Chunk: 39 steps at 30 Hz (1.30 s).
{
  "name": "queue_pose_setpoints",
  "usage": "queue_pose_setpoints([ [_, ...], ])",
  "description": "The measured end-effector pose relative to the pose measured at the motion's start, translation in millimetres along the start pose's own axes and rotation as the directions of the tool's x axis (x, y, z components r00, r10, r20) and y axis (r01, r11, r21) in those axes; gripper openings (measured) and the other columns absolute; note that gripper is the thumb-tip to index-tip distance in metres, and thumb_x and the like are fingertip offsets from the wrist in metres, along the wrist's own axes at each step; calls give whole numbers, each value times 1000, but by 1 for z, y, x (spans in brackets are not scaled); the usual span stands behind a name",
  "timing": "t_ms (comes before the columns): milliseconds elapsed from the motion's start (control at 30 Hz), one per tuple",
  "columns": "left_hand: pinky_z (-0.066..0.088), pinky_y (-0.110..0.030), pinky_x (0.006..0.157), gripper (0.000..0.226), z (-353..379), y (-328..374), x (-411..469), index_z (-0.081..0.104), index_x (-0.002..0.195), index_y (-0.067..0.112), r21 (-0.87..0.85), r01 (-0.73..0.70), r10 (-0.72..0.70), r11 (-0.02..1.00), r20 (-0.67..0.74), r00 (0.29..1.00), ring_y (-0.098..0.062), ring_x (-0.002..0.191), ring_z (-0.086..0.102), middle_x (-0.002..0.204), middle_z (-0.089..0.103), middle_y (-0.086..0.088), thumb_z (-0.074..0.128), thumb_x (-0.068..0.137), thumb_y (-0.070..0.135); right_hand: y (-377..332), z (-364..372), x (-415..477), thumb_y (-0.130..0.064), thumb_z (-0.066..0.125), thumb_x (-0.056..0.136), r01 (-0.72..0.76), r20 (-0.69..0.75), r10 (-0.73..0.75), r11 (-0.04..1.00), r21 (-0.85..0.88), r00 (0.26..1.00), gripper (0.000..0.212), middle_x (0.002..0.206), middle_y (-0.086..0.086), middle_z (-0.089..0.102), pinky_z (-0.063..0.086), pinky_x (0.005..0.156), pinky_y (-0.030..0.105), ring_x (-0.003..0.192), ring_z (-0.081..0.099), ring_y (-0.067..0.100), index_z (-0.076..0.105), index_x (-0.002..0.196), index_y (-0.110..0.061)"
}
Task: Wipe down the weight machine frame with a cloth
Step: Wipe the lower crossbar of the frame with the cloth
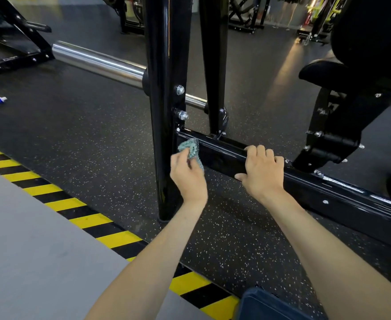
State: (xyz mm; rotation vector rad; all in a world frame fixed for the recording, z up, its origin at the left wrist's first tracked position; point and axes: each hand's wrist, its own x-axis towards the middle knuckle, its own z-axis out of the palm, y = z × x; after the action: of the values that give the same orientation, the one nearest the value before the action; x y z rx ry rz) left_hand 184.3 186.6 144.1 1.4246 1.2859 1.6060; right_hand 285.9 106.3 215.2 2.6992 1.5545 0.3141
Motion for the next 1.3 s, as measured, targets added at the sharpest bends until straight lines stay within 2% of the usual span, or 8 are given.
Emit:
queue_pose_setpoints([
  [167,48,-16,85,26,-6,-2,-42,67,107,-4,-37,-361,347,932,388,854,-4,92,55,100,62,-10,61,82,-11,0,-1,2,-42,63,88,8,0,-8,1000,1,1000,62,129,7,44,33,98,39,119,43,27,35,135,-12],
  [267,40,-7,77,17,-18,-4,-18,64,103,-2,-18,-62,64,998,92,994,-5,80,53,95,57,-6,58,88,-5,-1,0,1,-43,63,88,2,-8,-2,1000,-3,1000,62,129,8,45,33,99,40,119,44,27,36,134,-12],
  [333,42,-18,81,15,-22,-4,10,59,107,0,-61,125,-130,990,-77,989,-15,90,54,101,53,-5,55,92,2,0,2,1,-43,63,88,-1,-21,0,1000,-6,1000,62,129,8,46,33,99,41,120,44,28,36,134,-11],
  [633,40,-16,87,24,6,5,7,60,108,0,29,-17,18,999,-19,1000,-20,102,56,108,57,-8,55,86,-9,1,3,1,-44,61,89,15,-24,-16,1000,-20,1000,59,125,6,46,32,98,39,116,44,25,36,132,-13],
  [767,47,-21,83,28,13,15,-43,62,106,1,-33,-296,293,955,290,911,-17,95,55,103,58,-6,56,82,-12,2,1,1,-40,64,88,18,-12,-19,1000,-24,1000,59,125,5,45,32,96,38,116,44,25,36,131,-13],
  [867,45,-16,83,28,-2,11,-50,63,104,4,-95,-262,276,960,464,842,-8,94,55,101,58,-2,56,83,-13,5,-2,2,-34,67,85,51,38,-49,998,-33,998,65,129,6,43,31,97,38,119,42,25,32,136,-13],
  [1033,40,-20,86,15,-25,13,0,54,108,3,-44,25,-24,999,31,999,-16,97,51,106,51,-6,52,93,1,9,-6,3,-30,69,84,94,96,-92,995,-24,991,74,131,7,41,29,102,40,122,40,27,27,141,-11],
  [1300,43,-22,86,26,11,20,-16,58,104,2,77,-153,143,985,120,982,-22,98,53,105,52,-7,54,83,-13,8,0,3,-27,70,83,84,66,-81,996,-44,995,69,130,9,42,29,101,40,121,41,28,30,138,-10],
])
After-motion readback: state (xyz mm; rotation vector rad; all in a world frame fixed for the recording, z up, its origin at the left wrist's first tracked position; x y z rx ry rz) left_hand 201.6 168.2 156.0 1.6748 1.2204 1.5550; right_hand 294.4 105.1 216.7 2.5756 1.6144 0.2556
